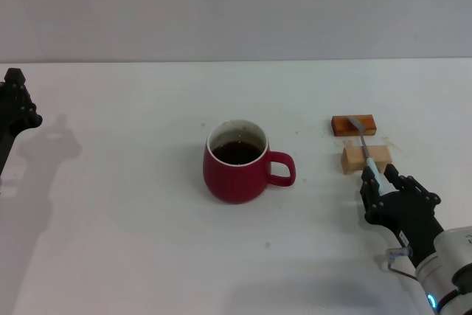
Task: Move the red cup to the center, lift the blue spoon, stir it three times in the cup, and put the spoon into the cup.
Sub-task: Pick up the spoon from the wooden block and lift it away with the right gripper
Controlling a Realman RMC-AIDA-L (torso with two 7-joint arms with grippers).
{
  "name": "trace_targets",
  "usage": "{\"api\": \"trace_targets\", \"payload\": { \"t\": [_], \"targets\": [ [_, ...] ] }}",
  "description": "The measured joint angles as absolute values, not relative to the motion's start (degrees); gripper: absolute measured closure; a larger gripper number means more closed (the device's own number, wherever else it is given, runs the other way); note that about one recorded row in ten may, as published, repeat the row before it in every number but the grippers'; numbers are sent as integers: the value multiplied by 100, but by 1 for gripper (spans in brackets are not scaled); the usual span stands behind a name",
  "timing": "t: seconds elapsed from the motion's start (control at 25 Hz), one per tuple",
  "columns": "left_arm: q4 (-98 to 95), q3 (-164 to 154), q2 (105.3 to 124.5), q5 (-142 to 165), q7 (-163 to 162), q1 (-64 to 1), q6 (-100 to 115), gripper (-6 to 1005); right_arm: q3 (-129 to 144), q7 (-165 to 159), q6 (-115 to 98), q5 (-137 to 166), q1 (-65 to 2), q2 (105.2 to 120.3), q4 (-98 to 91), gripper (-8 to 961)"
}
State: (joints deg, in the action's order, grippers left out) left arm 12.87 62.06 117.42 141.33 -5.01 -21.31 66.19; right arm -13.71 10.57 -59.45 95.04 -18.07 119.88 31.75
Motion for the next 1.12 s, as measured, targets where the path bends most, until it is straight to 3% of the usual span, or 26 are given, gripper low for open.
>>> {"api": "trace_targets", "payload": {
  "t": [1.12],
  "targets": [
    [1273, 6223, 11748, 14133, -501, -2160, 6648, 998, -1371, 995, -5812, 9492, -1846, 11988, 3128, 679]
  ]
}}
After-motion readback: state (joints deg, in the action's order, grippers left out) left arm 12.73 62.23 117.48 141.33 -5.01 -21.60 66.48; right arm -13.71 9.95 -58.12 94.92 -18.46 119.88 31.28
